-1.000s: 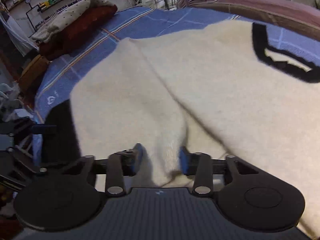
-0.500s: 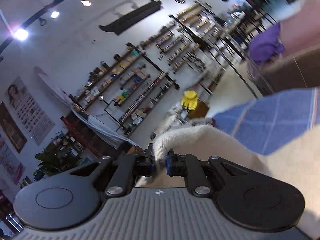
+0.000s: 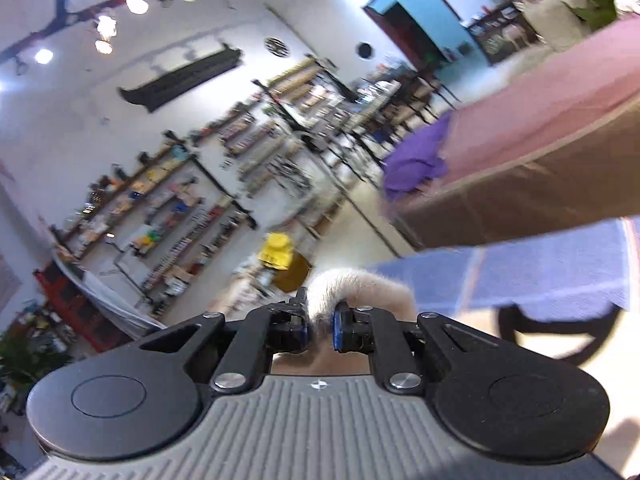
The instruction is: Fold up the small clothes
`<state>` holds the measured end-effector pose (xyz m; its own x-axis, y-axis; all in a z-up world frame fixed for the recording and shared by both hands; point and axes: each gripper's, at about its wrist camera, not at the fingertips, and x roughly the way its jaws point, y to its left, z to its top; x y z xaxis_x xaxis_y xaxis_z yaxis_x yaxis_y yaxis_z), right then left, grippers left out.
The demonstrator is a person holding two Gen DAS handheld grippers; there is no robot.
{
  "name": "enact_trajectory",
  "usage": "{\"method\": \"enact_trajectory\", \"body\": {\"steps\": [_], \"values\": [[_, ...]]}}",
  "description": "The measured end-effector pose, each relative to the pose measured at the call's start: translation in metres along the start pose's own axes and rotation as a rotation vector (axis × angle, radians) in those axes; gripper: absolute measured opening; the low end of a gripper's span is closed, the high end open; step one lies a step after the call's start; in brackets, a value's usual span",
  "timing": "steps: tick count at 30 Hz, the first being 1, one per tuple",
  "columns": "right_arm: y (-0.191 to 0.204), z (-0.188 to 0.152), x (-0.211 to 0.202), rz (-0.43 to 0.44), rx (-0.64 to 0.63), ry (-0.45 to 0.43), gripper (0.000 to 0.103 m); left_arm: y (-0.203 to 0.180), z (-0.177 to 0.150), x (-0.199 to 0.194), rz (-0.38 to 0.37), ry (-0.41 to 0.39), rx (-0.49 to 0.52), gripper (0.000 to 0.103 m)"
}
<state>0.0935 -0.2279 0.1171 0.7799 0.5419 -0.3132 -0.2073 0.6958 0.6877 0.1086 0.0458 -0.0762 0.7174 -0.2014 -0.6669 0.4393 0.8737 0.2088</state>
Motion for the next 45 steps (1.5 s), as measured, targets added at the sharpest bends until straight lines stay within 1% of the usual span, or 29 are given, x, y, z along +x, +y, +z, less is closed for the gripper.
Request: {"method": "enact_trajectory", "body": {"steps": [2, 3, 4, 6, 10, 13, 14, 16, 17, 18, 19, 20, 21, 22, 24, 25, 26, 27, 28, 30, 31, 32, 34, 37, 38, 39, 41, 45], "values": [[-0.02, -0.013, -0.003, -0.022, 0.021, 0.024, 0.019, 0.008, -0.004, 0.003, -0.053, 0.047, -0.059, 0.103], [-0.03, -0.019, -0.002, -0.043, 0.026, 0.041, 0.019, 0.009, -0.008, 0.004, -0.069, 0.08, -0.073, 0.103], [-0.04, -0.025, -0.002, -0.078, 0.029, 0.061, 0.019, 0.008, -0.011, 0.003, -0.079, 0.097, -0.074, 0.103], [-0.06, -0.036, -0.002, -0.136, 0.043, 0.091, 0.019, 0.005, -0.021, -0.003, -0.1, 0.103, -0.065, 0.103], [-0.095, -0.054, -0.012, -0.193, 0.17, 0.135, 0.02, 0.004, -0.037, -0.016, -0.145, 0.13, -0.101, 0.103], [-0.109, -0.065, -0.023, -0.231, 0.195, 0.165, 0.02, 0.006, -0.04, -0.029, -0.168, 0.118, -0.125, 0.103], [-0.112, -0.069, -0.022, -0.268, 0.199, 0.178, 0.02, 0.006, -0.039, -0.032, -0.172, 0.114, -0.131, 0.103], [-0.115, -0.075, -0.021, -0.412, 0.14, 0.213, 0.021, 0.005, -0.038, -0.04, -0.176, 0.103, -0.136, 0.103], [-0.119, -0.079, -0.019, -0.479, 0.112, 0.227, 0.025, 0.004, -0.037, -0.043, -0.174, 0.093, -0.136, 0.103], [-0.126, -0.082, -0.015, -0.534, 0.101, 0.236, 0.039, 0.002, -0.035, -0.047, -0.166, 0.083, -0.133, 0.103], [-0.13, -0.084, -0.014, -0.577, 0.091, 0.237, 0.046, 0.0, -0.035, -0.051, -0.154, 0.077, -0.126, 0.103], [-0.132, -0.087, -0.011, -0.646, 0.054, 0.237, 0.064, -0.005, -0.035, -0.054, -0.137, 0.075, -0.111, 0.103], [-0.129, -0.089, -0.01, -0.7, 0.007, 0.231, 0.076, -0.008, -0.036, -0.058, -0.121, 0.072, -0.096, 0.103], [-0.126, -0.093, -0.014, -0.743, -0.057, 0.203, 0.076, -0.01, -0.038, -0.061, -0.112, 0.069, -0.085, 0.103], [-0.108, -0.098, -0.025, -0.743, -0.145, 0.125, 0.077, -0.017, -0.044, -0.074, -0.111, 0.065, -0.06, 0.103], [-0.1, -0.103, -0.034, -0.723, -0.186, 0.083, 0.08, -0.018, -0.046, -0.076, -0.109, 0.067, -0.054, 0.103], [-0.09, -0.108, -0.04, -0.692, -0.229, 0.06, 0.09, -0.02, -0.048, -0.077, -0.104, 0.07, -0.044, 0.103], [-0.08, -0.113, -0.042, -0.659, -0.269, 0.051, 0.098, -0.021, -0.049, -0.078, -0.101, 0.071, -0.038, 0.103], [-0.07, -0.116, -0.037, -0.616, -0.321, 0.055, 0.098, -0.021, -0.049, -0.077, -0.1, 0.072, -0.035, 0.103], [-0.059, -0.131, -0.028, -0.551, -0.401, 0.099, 0.098, -0.023, -0.05, -0.075, -0.102, 0.081, -0.037, 0.103], [-0.057, -0.141, -0.021, -0.524, -0.437, 0.127, 0.098, -0.024, -0.049, -0.074, -0.105, 0.088, -0.039, 0.103], [-0.057, -0.149, -0.014, -0.517, -0.458, 0.143, 0.098, -0.025, -0.05, -0.074, -0.11, 0.091, -0.041, 0.103], [-0.067, -0.164, 0.003, -0.559, -0.455, 0.192, 0.098, -0.027, -0.05, -0.076, -0.114, 0.089, -0.043, 0.103], [-0.093, -0.178, 0.018, -0.649, -0.362, 0.264, 0.098, -0.027, -0.055, -0.077, -0.104, 0.1, -0.037, 0.103], [-0.099, -0.179, 0.019, -0.652, -0.337, 0.263, 0.099, -0.027, -0.057, -0.076, -0.096, 0.109, -0.036, 0.103], [-0.103, -0.181, 0.016, -0.643, -0.309, 0.226, 0.103, -0.026, -0.059, -0.075, -0.09, 0.114, -0.036, 0.103], [-0.105, -0.183, 0.015, -0.643, -0.294, 0.207, 0.103, -0.024, -0.061, -0.076, -0.085, 0.119, -0.038, 0.103], [-0.101, -0.184, 0.013, -0.652, -0.298, 0.201, 0.103, -0.023, -0.063, -0.076, -0.065, 0.125, -0.028, 0.103]]}}
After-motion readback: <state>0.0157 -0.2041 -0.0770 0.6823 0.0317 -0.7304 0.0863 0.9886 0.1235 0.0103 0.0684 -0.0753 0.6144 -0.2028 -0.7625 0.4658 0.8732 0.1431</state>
